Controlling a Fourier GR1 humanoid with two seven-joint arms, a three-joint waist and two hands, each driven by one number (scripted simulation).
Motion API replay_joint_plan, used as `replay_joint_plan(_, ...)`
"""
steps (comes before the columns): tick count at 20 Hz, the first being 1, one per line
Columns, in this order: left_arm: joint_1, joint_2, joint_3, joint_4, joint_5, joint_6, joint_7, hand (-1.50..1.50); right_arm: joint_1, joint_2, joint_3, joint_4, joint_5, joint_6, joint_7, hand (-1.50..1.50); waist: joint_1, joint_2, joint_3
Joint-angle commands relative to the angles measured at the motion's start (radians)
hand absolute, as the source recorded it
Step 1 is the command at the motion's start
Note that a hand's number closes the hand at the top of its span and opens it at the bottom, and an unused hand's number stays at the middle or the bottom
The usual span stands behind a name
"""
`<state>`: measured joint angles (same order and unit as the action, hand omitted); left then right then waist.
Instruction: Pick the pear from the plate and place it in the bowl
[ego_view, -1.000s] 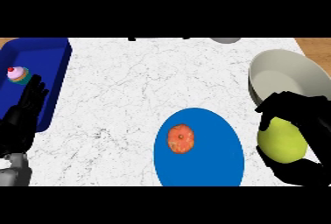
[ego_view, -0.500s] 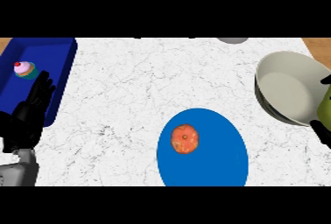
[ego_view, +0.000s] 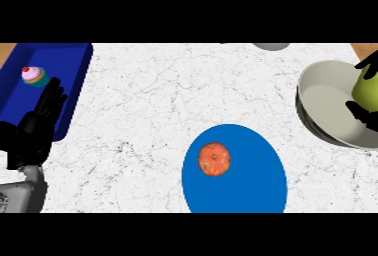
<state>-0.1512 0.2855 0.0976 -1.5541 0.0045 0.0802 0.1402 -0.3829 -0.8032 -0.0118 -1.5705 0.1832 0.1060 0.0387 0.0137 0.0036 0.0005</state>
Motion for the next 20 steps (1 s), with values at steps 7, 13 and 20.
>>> replay_joint_plan(7,-0.041,-0.021,-0.009,-0.023,-0.027,0.007,0.063,0.00,-0.260,0.125,0.012,0.510,0.166,-0.023,-0.248,1.50,0.003,0.000,0.000)
replay_joint_plan(13,-0.077,-0.007,0.009,0.038,-0.008,-0.020,0.023,0.00,-0.293,0.082,0.074,0.798,0.265,0.052,-0.219,-1.50,0.022,0.009,0.001)
replay_joint_plan(20,-0.035,0.012,0.034,0.034,0.006,-0.047,0.017,0.00,-0.392,0.061,-0.011,1.024,0.192,0.191,-0.512,-1.50,0.016,0.007,0.001)
